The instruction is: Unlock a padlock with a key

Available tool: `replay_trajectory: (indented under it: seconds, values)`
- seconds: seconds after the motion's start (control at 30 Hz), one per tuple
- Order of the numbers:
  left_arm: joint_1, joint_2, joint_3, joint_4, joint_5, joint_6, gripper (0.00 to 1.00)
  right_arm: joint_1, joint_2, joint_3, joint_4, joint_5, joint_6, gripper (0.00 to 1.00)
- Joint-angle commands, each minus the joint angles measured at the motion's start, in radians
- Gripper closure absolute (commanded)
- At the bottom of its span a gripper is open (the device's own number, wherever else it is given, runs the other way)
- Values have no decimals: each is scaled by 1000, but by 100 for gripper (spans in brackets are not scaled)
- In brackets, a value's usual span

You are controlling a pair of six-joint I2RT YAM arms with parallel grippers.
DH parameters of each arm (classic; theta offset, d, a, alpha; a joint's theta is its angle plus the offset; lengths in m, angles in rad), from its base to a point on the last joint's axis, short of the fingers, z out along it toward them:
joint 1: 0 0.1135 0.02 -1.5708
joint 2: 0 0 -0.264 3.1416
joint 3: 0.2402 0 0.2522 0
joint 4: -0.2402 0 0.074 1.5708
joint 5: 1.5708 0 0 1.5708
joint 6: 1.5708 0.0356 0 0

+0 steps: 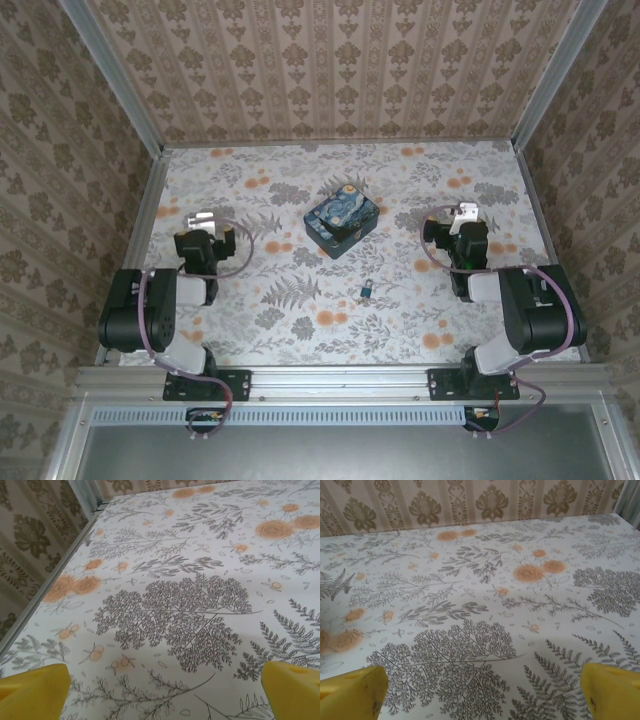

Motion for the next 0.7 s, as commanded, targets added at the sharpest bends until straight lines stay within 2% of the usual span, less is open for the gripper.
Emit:
replay_trajectory:
  seconds: [0.0,0.07,0.2,0.67]
  values:
    - [24,0,33,8,110,-2,0,-3,9,14,-35,-32,-23,0]
    - [24,-4,34,-5,110,-7,0,-1,6,13,-33,-27,-24,1]
    - [25,-4,34,-6,111,-8,0,21,-1,-26,33,116,3,0]
    - [22,-6,33,-3,107,-3,0,27,2,-13,10,100,-10,0]
